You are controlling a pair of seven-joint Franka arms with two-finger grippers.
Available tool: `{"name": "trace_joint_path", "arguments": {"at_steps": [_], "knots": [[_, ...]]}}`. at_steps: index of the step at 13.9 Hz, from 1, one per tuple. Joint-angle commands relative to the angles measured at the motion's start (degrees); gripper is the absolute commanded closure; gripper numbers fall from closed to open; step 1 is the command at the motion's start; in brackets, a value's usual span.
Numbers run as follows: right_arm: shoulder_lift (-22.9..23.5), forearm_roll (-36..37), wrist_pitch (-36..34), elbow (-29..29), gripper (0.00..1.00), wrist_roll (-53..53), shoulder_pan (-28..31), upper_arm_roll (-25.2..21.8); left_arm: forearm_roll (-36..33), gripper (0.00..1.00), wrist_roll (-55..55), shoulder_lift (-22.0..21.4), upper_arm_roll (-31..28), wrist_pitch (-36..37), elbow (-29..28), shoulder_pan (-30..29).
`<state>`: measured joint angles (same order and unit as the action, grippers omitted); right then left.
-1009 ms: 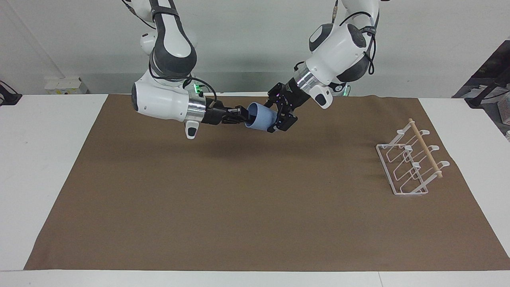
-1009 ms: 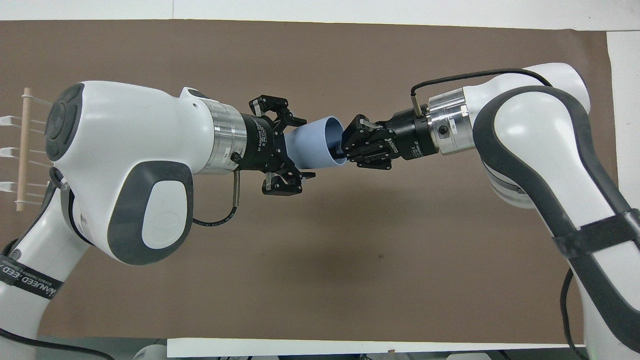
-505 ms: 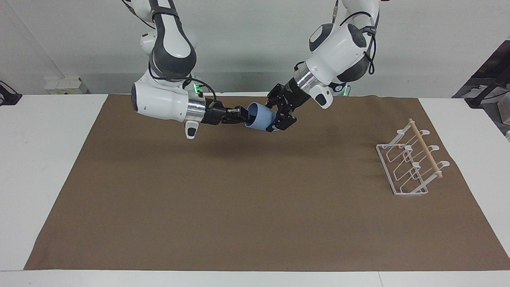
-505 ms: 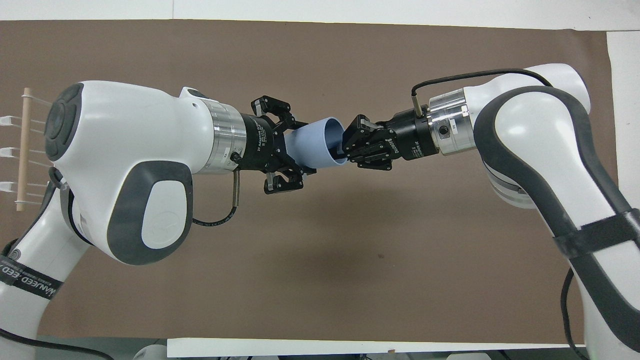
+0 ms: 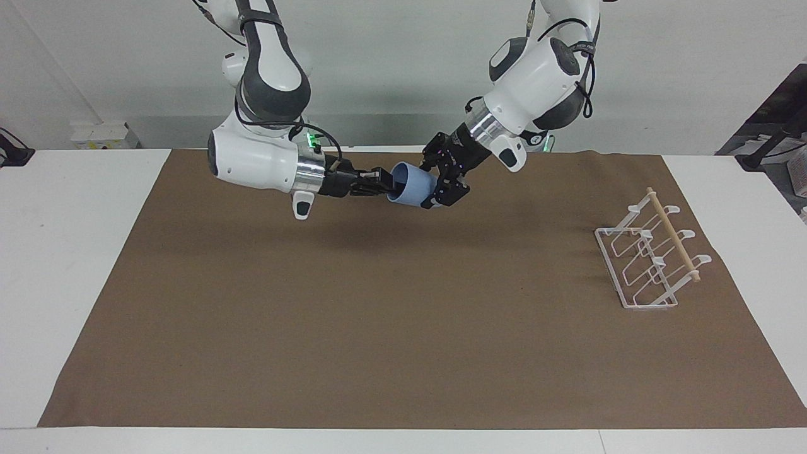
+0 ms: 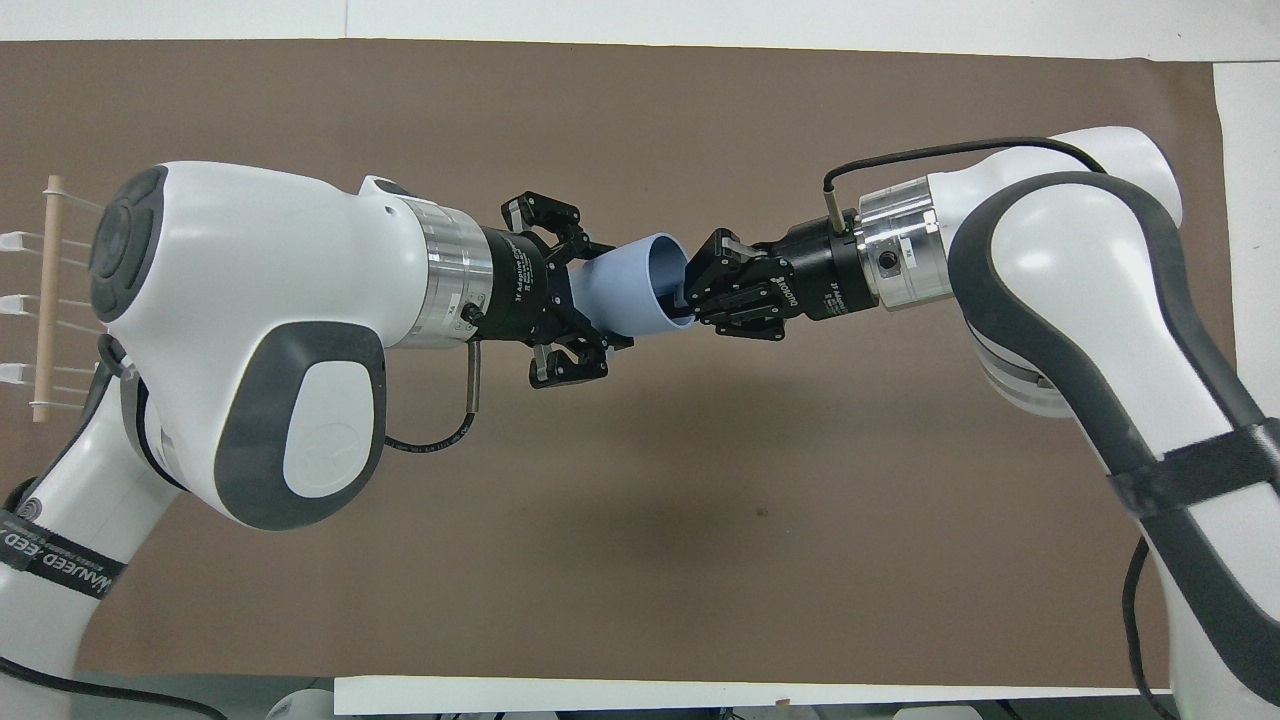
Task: Hang cup on cup holder
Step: 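Grasp the cup with the left gripper while the right gripper releases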
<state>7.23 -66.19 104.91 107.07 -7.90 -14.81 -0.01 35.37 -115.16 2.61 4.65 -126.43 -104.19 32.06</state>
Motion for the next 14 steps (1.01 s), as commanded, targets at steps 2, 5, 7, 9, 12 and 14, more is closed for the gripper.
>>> {"name": "trace_joint_path", "arguments": {"at_steps": [2,5,7,9,12,14], "knots": [[-4.0,4.0,0.7,0.7,0.01,-0.6,1.4,-0.7,0.6,0.63,-1.6,-0.4,-0.5,-0.6,-0.3,0.8],[-7.3,22.8,1.2,-0.1,0.01,-0.5,5.3,-0.8,-2.0,0.64,-4.0,-0.5,-0.5,-0.2,-0.2,0.9],[-8.5,34.0,1.1,-1.2,0.01,0.1,9.2,-0.9,-12.2,0.64,-10.0,-0.5,-0.6,1.6,-0.4,0.5],[-8.9,41.9,1.0,-2.3,0.01,2.8,12.9,-0.9,-22.7,0.64,-11.0,-0.8,-1.1,10.4,-0.1,-0.3],[-9.0,53.8,-1.4,-4.5,0.01,4.2,14.8,-1.0,-42.2,0.64,-10.7,-0.7,-1.2,22.8,2.9,-3.2],[-9.2,64.1,-9.3,-10.3,0.01,4.2,14.8,-0.8,-56.9,0.64,-10.4,-0.6,-1.3,25.1,3.3,-4.9]]}}
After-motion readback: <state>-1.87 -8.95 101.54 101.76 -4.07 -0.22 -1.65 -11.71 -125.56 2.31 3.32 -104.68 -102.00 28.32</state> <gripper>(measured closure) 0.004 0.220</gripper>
